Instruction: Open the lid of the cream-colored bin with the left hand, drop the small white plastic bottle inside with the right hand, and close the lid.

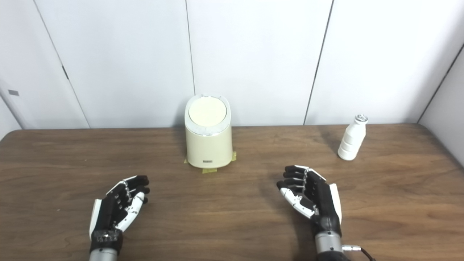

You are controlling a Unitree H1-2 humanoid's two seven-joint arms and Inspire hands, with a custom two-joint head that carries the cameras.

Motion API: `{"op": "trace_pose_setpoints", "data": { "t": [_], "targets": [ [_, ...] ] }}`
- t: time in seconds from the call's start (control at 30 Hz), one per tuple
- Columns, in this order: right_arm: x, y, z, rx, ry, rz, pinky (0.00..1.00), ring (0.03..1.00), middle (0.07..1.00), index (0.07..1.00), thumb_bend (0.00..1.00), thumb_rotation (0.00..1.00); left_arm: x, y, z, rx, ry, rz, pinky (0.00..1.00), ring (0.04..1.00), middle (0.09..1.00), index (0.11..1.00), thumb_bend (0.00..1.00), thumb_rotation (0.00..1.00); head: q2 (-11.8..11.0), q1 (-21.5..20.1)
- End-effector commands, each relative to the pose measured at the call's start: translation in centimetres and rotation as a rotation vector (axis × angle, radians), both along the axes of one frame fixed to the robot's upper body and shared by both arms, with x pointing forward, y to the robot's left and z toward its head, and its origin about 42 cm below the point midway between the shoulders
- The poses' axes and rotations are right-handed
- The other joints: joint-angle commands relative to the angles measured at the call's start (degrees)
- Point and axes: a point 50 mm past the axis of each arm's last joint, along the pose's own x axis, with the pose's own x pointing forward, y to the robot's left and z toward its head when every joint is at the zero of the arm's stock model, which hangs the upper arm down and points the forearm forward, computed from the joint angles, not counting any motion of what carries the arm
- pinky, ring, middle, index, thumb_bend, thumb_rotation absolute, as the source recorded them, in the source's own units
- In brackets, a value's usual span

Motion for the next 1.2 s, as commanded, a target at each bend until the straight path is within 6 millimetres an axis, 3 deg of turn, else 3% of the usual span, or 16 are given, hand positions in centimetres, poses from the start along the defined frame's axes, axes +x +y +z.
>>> {"op": "trace_pose_setpoints", "data": {
  "t": [0.0,0.53,0.83,0.97,1.03,1.17],
  "targets": [
    [0.8,0.4,1.7,-0.002,-0.084,0.004,0.52,0.595,0.615,0.595,0.26,0.14,0.2,0.1,0.8,0.017,-0.053,-0.006,0.60,0.674,0.707,0.683,0.27,0.29,-0.03,-0.13],
    [1.2,1.0,1.6,0.008,-0.070,0.001,0.52,0.599,0.617,0.593,0.26,0.15,0.4,0.6,1.3,-0.021,-0.074,-0.034,0.62,0.699,0.727,0.707,0.29,0.29,-0.61,-0.73],
    [1.6,1.2,1.2,0.010,-0.070,-0.006,0.52,0.594,0.609,0.592,0.26,0.15,0.1,-0.1,5.8,-0.099,-0.140,-0.066,0.67,0.760,0.781,0.776,0.43,0.29,-1.14,-0.83],
    [1.7,1.4,1.0,0.007,-0.070,-0.008,0.52,0.591,0.606,0.589,0.27,0.15,0.7,-0.4,8.5,-0.090,-0.168,-0.077,0.66,0.771,0.793,0.783,0.57,0.37,-1.44,-0.66],
    [1.8,1.5,0.9,0.006,-0.071,-0.008,0.51,0.588,0.605,0.590,0.27,0.15,1.1,-0.6,9.8,-0.071,-0.182,-0.080,0.70,0.784,0.805,0.799,0.71,0.43,-1.63,-0.63],
    [2.0,1.5,0.8,0.002,-0.068,-0.002,0.51,0.593,0.614,0.597,0.25,0.14,2.6,-1.2,12.6,-0.048,-0.233,-0.057,0.75,0.811,0.844,0.842,0.74,0.42,-1.98,-0.58]
  ]
}}
